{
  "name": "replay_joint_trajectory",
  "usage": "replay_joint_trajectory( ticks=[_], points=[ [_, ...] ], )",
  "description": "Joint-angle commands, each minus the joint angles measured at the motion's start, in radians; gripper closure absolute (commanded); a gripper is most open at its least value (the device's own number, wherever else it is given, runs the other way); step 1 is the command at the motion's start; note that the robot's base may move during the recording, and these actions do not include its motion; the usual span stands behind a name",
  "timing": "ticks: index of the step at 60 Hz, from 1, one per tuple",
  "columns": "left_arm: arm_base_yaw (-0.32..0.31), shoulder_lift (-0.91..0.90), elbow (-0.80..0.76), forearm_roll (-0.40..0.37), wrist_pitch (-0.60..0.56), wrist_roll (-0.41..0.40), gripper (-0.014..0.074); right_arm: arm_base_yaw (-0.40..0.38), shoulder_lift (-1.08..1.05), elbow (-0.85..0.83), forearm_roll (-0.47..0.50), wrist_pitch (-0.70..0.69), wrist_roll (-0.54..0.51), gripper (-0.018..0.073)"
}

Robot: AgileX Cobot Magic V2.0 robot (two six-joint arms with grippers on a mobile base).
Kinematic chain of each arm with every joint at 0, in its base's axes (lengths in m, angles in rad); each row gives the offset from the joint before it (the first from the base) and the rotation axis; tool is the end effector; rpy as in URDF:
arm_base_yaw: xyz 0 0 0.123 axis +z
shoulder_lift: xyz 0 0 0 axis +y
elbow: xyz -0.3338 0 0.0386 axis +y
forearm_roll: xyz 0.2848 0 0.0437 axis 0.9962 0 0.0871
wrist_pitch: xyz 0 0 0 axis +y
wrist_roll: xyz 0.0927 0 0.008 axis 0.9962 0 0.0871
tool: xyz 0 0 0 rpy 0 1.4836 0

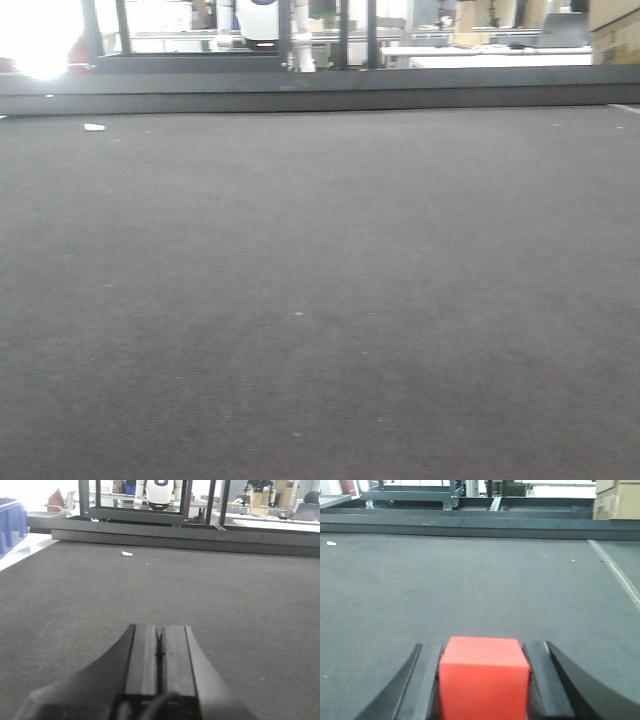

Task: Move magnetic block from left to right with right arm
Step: 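Drive the base away from the table holding the cube in the right gripper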

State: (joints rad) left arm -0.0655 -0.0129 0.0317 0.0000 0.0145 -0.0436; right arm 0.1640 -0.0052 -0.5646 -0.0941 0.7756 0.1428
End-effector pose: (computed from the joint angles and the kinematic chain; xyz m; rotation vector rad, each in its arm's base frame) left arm 0.0441 -0.0029 0.2005 0.0166 1.5174 -0.0873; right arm -0.0242 -0.0102 0.3394 -0.0252 1.6883 0.1243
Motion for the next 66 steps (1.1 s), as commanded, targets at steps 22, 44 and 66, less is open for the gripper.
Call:
replay_joint_trajectory(
  ticks=[22, 44, 66],
  points=[
    [0.001, -0.014, 0.008, 0.0, -0.09, -0.004, 0.0713, -0.005, 0.018, -0.03, -0.01, -0.084, -0.008, 0.0356],
    [0.002, -0.014, 0.008, 0.0, -0.09, -0.004, 0.0713, -0.005, 0.018, -0.03, -0.01, -0.084, -0.008, 0.0356],
    [0.004, -0.014, 0.008, 0.0, -0.09, -0.004, 0.0713, -0.005, 0.018, -0.03, -0.01, -0.084, -0.008, 0.0356]
  ],
)
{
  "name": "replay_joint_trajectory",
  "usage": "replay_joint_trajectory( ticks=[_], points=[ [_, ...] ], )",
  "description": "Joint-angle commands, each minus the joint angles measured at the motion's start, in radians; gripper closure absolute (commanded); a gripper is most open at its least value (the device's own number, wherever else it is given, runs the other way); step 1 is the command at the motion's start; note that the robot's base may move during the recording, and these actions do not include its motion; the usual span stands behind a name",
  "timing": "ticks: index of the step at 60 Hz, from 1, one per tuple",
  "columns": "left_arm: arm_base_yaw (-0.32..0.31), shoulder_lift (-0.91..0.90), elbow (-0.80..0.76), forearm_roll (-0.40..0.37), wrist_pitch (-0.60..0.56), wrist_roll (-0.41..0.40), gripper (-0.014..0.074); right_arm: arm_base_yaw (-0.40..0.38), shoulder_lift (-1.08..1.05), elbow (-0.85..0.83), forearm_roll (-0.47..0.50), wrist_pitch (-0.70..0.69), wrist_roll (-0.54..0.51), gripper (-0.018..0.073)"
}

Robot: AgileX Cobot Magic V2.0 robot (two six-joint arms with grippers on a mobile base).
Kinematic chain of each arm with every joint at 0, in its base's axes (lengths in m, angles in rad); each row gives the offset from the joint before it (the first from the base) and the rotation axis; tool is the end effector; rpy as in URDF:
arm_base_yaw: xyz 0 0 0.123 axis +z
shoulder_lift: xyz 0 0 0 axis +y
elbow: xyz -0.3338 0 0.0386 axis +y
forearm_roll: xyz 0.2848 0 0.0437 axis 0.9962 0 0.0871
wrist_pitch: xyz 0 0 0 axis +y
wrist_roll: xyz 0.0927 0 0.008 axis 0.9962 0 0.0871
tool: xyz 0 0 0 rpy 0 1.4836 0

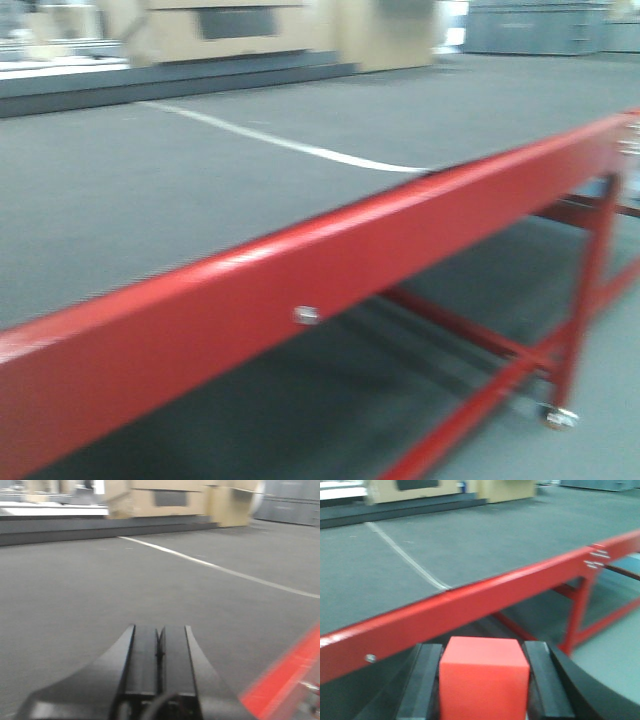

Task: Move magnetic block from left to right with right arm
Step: 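Drive the base away from the table holding the cube in the right gripper, then drive the base across the room past the black chair and blue bins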

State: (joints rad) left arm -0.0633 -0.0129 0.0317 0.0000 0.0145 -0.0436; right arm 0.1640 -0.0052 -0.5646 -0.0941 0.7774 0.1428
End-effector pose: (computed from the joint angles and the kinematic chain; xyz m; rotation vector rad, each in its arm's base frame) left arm 0.0441 -0.0028 0.2005 0.0149 1.5174 -0.0856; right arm -0.0242 -0.0102 0.3392 -0.0252 1.6901 0.1241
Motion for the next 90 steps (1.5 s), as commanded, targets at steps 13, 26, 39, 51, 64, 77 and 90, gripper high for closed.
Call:
replay_joint_trajectory(
  ticks=[13, 26, 39, 51, 64, 77, 90],
  points=[
    [0.001, -0.014, 0.008, 0.0, -0.09, -0.004, 0.0713, -0.005, 0.018, -0.03, -0.01, -0.086, -0.008, 0.0356],
    [0.001, -0.014, 0.008, 0.0, -0.09, -0.004, 0.0713, -0.005, 0.018, -0.03, -0.01, -0.086, -0.008, 0.0356],
    [0.001, -0.014, 0.008, 0.0, -0.09, -0.004, 0.0713, -0.005, 0.018, -0.03, -0.01, -0.086, -0.008, 0.0356],
    [0.001, -0.014, 0.008, 0.0, -0.09, -0.004, 0.0713, -0.005, 0.018, -0.03, -0.01, -0.086, -0.008, 0.0356],
    [0.001, -0.014, 0.008, 0.0, -0.09, -0.004, 0.0713, -0.005, 0.018, -0.03, -0.01, -0.086, -0.008, 0.0356],
    [0.001, -0.014, 0.008, 0.0, -0.09, -0.004, 0.0713, -0.005, 0.018, -0.03, -0.01, -0.086, -0.008, 0.0356],
    [0.001, -0.014, 0.008, 0.0, -0.09, -0.004, 0.0712, -0.005, 0.018, -0.03, -0.01, -0.086, -0.008, 0.0356]
  ],
)
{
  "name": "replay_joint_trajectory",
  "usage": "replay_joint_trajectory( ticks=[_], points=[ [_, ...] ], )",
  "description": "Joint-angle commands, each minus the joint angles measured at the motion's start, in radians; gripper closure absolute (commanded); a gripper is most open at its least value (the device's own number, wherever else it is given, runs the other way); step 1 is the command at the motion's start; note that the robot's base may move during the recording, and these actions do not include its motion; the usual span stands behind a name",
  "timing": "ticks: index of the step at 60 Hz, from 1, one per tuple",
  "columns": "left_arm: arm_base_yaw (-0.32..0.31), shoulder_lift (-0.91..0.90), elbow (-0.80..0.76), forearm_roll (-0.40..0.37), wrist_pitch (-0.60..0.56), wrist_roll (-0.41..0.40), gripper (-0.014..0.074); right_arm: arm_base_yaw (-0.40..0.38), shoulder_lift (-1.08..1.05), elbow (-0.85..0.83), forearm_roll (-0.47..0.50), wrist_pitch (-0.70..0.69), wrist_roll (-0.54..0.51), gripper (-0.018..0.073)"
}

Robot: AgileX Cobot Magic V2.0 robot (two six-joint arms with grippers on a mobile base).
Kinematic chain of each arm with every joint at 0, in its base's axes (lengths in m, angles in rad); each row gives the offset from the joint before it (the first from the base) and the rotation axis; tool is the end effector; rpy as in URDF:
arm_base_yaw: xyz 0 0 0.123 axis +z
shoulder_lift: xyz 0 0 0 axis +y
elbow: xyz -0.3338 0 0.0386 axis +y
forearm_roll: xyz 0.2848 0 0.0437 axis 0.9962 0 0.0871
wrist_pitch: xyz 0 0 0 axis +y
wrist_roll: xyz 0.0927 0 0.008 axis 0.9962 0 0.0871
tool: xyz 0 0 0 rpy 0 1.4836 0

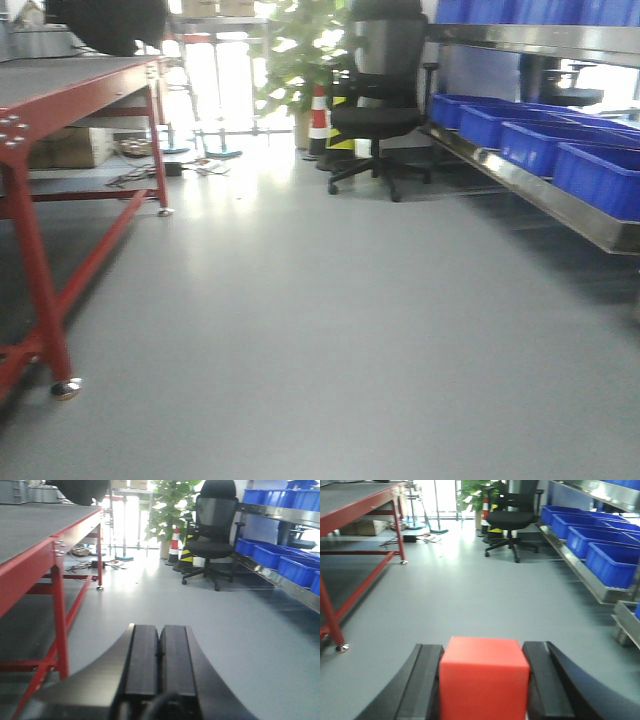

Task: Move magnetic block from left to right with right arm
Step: 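Drive the base across the room past the black chair and blue bins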

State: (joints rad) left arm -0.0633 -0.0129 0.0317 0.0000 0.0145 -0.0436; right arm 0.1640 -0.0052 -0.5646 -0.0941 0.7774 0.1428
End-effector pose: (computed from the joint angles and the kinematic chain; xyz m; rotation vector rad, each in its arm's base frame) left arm 0.0441 -0.0028 0.2005 0.0149 1.5174 -0.0856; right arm -0.0242 -0.0102 0.3392 -0.0252 1.6901 0.1241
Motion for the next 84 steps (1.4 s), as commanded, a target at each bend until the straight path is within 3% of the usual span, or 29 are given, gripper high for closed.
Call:
replay_joint_trajectory(
  ticks=[1, 84],
  points=[
    [0.001, -0.014, 0.008, 0.0, -0.09, -0.004, 0.0713, -0.005, 0.018, -0.03, -0.01, -0.086, -0.008, 0.0356],
    [0.001, -0.014, 0.008, 0.0, -0.09, -0.004, 0.0713, -0.005, 0.018, -0.03, -0.01, -0.086, -0.008, 0.0356]
  ],
)
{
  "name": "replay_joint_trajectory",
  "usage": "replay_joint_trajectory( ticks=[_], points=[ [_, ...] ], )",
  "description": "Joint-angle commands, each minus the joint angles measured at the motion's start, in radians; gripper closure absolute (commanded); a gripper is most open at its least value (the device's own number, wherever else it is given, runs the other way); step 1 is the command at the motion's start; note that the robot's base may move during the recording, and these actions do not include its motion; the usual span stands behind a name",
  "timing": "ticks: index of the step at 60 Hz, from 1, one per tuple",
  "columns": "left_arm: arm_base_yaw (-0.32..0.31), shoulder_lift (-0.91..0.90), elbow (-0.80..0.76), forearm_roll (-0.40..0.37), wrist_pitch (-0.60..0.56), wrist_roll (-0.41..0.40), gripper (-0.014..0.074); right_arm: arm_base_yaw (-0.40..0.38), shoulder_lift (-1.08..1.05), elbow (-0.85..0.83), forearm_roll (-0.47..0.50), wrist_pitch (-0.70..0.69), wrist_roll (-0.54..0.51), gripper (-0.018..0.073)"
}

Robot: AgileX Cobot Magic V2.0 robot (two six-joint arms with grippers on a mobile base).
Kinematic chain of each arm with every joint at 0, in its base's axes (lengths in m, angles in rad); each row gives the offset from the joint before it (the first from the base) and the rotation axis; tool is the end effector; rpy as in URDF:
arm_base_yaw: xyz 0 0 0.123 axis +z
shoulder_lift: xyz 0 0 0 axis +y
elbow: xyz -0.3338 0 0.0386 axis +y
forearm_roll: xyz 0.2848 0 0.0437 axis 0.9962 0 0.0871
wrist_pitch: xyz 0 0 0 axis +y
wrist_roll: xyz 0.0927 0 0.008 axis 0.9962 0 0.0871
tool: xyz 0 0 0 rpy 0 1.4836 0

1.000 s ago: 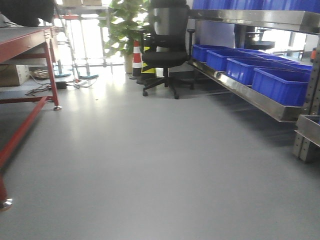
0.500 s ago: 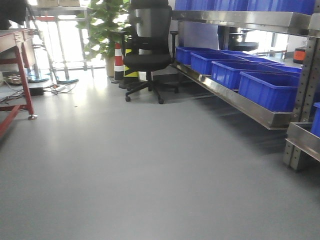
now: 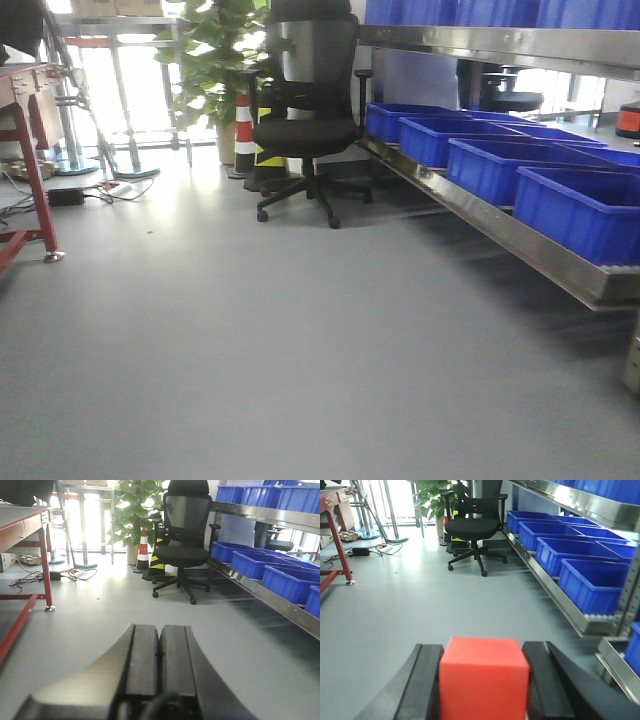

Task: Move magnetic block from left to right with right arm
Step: 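Drive the base across the room past the black chair and blue bins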

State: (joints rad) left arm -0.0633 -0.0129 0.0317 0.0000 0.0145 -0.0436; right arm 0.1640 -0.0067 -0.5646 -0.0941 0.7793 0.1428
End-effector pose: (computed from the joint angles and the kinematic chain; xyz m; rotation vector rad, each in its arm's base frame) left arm 0.0441 -0.0028 0.2005 0.0149 1.5174 -0.0856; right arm -0.0246 -0.0103 0.3390 -0.0250 1.6905 0.1240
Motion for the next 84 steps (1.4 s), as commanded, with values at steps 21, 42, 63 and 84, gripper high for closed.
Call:
replay_joint_trajectory(
  ticks=[21, 42, 63, 84],
  points=[
    [0.001, -0.014, 0.008, 0.0, -0.09, -0.004, 0.0713, -0.005, 0.02, -0.03, -0.01, -0.088, -0.008, 0.0356],
    [0.001, -0.014, 0.008, 0.0, -0.09, -0.004, 0.0713, -0.005, 0.02, -0.03, -0.01, -0.088, -0.008, 0.0356],
    [0.001, -0.014, 0.008, 0.0, -0.09, -0.004, 0.0713, -0.005, 0.02, -0.03, -0.01, -0.088, -0.008, 0.0356],
    [0.001, -0.014, 0.008, 0.0, -0.09, -0.004, 0.0713, -0.005, 0.02, -0.03, -0.01, -0.088, -0.008, 0.0356]
  ],
)
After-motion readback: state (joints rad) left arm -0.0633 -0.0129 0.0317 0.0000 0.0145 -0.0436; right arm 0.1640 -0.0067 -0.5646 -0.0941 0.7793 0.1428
